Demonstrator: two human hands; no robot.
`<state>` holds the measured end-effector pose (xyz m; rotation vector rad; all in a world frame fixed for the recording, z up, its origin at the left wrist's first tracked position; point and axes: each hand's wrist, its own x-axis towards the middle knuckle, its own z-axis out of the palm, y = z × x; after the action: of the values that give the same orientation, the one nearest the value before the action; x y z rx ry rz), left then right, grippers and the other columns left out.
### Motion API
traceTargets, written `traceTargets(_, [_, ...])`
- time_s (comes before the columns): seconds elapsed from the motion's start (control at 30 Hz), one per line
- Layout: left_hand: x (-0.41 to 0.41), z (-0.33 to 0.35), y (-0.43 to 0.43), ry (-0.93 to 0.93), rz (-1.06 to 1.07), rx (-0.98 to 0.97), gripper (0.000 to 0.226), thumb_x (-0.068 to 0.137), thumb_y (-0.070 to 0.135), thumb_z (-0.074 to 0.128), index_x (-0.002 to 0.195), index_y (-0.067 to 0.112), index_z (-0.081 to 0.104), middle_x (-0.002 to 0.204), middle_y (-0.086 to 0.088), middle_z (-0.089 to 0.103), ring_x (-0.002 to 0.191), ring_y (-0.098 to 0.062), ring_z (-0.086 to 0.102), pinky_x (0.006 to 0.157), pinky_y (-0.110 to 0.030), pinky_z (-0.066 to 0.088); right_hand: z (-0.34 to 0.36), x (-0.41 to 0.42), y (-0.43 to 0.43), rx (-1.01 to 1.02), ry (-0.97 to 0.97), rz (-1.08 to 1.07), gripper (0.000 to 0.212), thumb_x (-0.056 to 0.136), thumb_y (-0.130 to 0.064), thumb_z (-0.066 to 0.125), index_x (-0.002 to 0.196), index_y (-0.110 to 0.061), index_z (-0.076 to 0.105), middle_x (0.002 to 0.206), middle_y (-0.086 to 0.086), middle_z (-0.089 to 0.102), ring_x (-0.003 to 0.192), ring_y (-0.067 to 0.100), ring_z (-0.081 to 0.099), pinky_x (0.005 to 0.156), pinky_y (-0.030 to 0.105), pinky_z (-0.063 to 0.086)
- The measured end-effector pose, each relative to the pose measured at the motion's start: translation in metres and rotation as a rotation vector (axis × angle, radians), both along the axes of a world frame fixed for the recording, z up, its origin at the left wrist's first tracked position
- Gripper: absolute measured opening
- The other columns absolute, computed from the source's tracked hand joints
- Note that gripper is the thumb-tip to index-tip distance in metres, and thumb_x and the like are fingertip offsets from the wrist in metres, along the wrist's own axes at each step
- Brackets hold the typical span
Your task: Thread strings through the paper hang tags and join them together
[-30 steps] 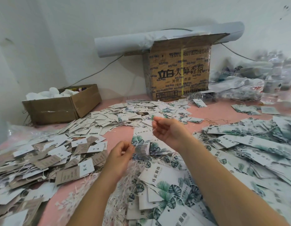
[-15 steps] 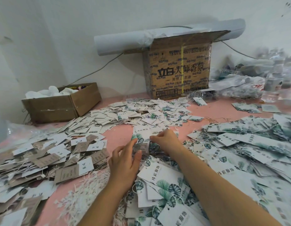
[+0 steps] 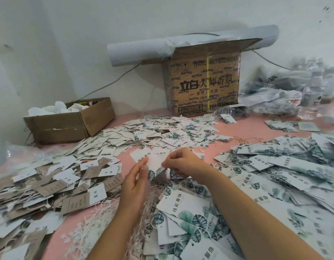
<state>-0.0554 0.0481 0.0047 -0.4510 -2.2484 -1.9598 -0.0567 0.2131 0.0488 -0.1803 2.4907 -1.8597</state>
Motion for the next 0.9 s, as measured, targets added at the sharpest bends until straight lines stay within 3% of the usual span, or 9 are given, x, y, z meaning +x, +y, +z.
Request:
traceTargets(0.1, [-0.005,0.000,-0.002,-0.026,0.060,0.246,0.018,0.081,0.032,0.060,0.097,0.036,0.067,0.098,0.017,0.070,0.088,0.004,0.063,0.069,-0.014,0.050,0.006,0.002,0.000,0.063,-0.016,-0.038,0.022,0.088,-0.017,0.061,0.067,-0.013,0.065,0.039,-0.011,0.046,0.035,0.005,0.032,0.035,0.016,0.026])
traceTargets(0.17, [-0.008,-0.003,-0.004,-0.022,0.119,0.295,0.016,0.084,0.015,0.063,0.089,0.029,0.070,0.088,0.013,0.073,0.080,0.001,0.066,0.062,-0.012,0.051,0.007,-0.001,0.005,0.044,0.031,-0.215,0.020,0.089,-0.017,0.059,0.073,-0.008,0.067,0.041,-0.009,0.045,0.036,0.006,0.030,0.034,0.015,0.026])
traceTargets(0.27, [-0.012,-0.008,-0.007,-0.047,0.174,0.289,0.024,0.084,0.006,0.065,0.081,0.029,0.073,0.085,0.011,0.073,0.085,-0.005,0.066,0.069,-0.017,0.050,0.005,-0.009,0.022,0.226,0.104,-0.475,0.023,0.087,-0.009,0.055,0.065,-0.006,0.062,0.050,0.006,0.055,0.041,0.013,0.031,0.045,0.019,0.032])
traceTargets(0.33, [-0.013,-0.009,-0.008,-0.049,0.183,0.286,0.026,0.082,0.003,0.066,0.080,0.028,0.073,0.086,0.009,0.073,0.089,-0.008,0.066,0.073,-0.020,0.048,0.000,-0.013,0.034,0.394,0.069,-0.557,0.034,0.086,-0.011,0.054,0.053,-0.011,0.047,0.048,0.005,0.043,0.044,0.016,0.029,0.053,0.023,0.031])
traceTargets(0.47, [-0.012,-0.009,-0.008,-0.019,0.175,0.260,0.027,0.080,0.000,0.067,0.080,0.027,0.071,0.087,0.009,0.072,0.090,-0.007,0.064,0.074,-0.019,0.047,-0.014,-0.014,0.039,0.630,-0.108,-0.529,0.047,0.086,-0.048,0.059,0.061,-0.012,0.040,0.064,0.001,0.042,0.052,0.015,0.041,0.051,0.024,0.037])
traceTargets(0.53, [-0.012,-0.009,-0.007,-0.009,0.175,0.247,0.028,0.080,0.000,0.068,0.080,0.028,0.070,0.087,0.009,0.072,0.090,-0.006,0.064,0.071,-0.017,0.046,-0.020,-0.014,0.035,0.695,-0.133,-0.506,0.051,0.081,-0.059,0.057,0.066,-0.013,0.043,0.082,0.004,0.051,0.066,0.018,0.050,0.064,0.030,0.049])
traceTargets(0.63, [-0.014,-0.011,-0.007,-0.004,0.178,0.230,0.028,0.079,-0.001,0.068,0.080,0.027,0.070,0.089,0.006,0.071,0.089,-0.011,0.065,0.071,-0.019,0.047,-0.023,-0.013,0.030,0.832,-0.125,-0.492,0.054,0.077,-0.066,0.056,0.065,-0.016,0.039,0.093,0.003,0.048,0.080,0.021,0.052,0.076,0.035,0.050])
traceTargets(0.77, [-0.016,-0.014,-0.008,0.001,0.174,0.227,0.029,0.079,0.000,0.069,0.080,0.028,0.070,0.091,0.004,0.071,0.092,-0.015,0.065,0.077,-0.027,0.050,-0.024,-0.013,0.026,0.911,-0.125,-0.460,0.055,0.076,-0.064,0.059,0.064,-0.017,0.034,0.082,0.001,0.046,0.073,0.020,0.048,0.059,0.028,0.040])
traceTargets(0.9, [-0.016,-0.015,-0.009,0.010,0.171,0.227,0.029,0.079,0.001,0.070,0.078,0.030,0.070,0.088,0.007,0.071,0.091,-0.013,0.065,0.073,-0.023,0.048,-0.024,-0.013,0.026,0.880,-0.116,-0.479,0.052,0.076,-0.059,0.064,0.064,-0.015,0.037,0.065,-0.002,0.045,0.056,0.012,0.041,0.048,0.024,0.032])
